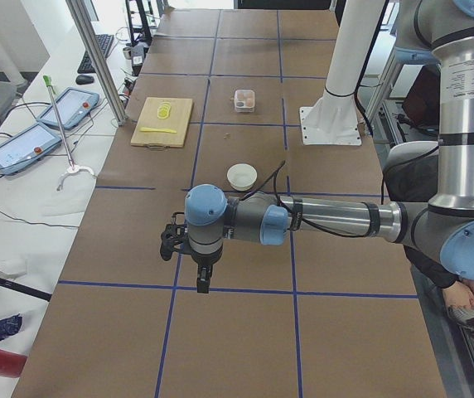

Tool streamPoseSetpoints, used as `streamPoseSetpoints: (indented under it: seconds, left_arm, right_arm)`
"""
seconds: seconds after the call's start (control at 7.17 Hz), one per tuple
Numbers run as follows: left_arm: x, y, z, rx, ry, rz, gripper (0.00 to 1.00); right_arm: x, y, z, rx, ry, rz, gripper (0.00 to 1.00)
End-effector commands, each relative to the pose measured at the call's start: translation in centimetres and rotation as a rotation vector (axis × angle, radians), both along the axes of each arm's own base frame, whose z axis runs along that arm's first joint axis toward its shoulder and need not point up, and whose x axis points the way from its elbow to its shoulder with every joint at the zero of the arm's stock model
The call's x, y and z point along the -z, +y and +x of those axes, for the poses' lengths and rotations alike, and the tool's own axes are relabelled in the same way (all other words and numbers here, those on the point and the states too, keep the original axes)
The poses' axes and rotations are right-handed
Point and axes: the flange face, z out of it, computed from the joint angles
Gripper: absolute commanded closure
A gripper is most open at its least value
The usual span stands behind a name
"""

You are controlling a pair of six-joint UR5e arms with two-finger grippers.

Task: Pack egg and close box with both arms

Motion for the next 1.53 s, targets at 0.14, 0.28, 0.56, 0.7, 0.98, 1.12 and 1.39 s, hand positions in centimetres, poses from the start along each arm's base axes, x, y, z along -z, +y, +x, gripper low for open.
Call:
streamPoseSetpoints:
  seconds: [0.14,0.28,0.56,0.7,0.98,1.12,1.39]
  left_arm:
    - [-1.0,0.5,0.2,-0.004,-0.001,-0.028,0.0]
    - [-1.2,0.6,0.2,-0.006,-0.001,-0.031,0.0]
    - [-1.6,1.1,0.3,-0.006,0.0,-0.043,0.0]
    - [-1.6,1.1,0.2,-0.004,-0.001,-0.04,0.0]
    - [-1.5,1.1,0.3,-0.006,-0.001,-0.039,0.0]
    - [-1.5,1.1,0.3,-0.006,-0.001,-0.037,0.0]
    - [-1.4,1.1,0.3,-0.006,-0.001,-0.035,0.0]
  right_arm:
    - [-0.1,0.1,-0.3,-0.004,-0.034,-0.009,0.0]
    - [-0.2,0.1,-0.3,-0.004,-0.034,-0.012,0.0]
    - [-0.2,0.1,-0.3,-0.004,-0.032,-0.012,0.0]
    - [-0.1,0.1,-0.3,-0.005,-0.034,-0.01,0.0]
    - [0.1,-0.1,-0.3,-0.005,-0.034,-0.006,0.0]
    - [0.3,-0.2,-0.3,-0.004,-0.034,-0.002,0.0]
    - [0.3,-0.2,-0.3,-0.004,-0.034,0.0,0.0]
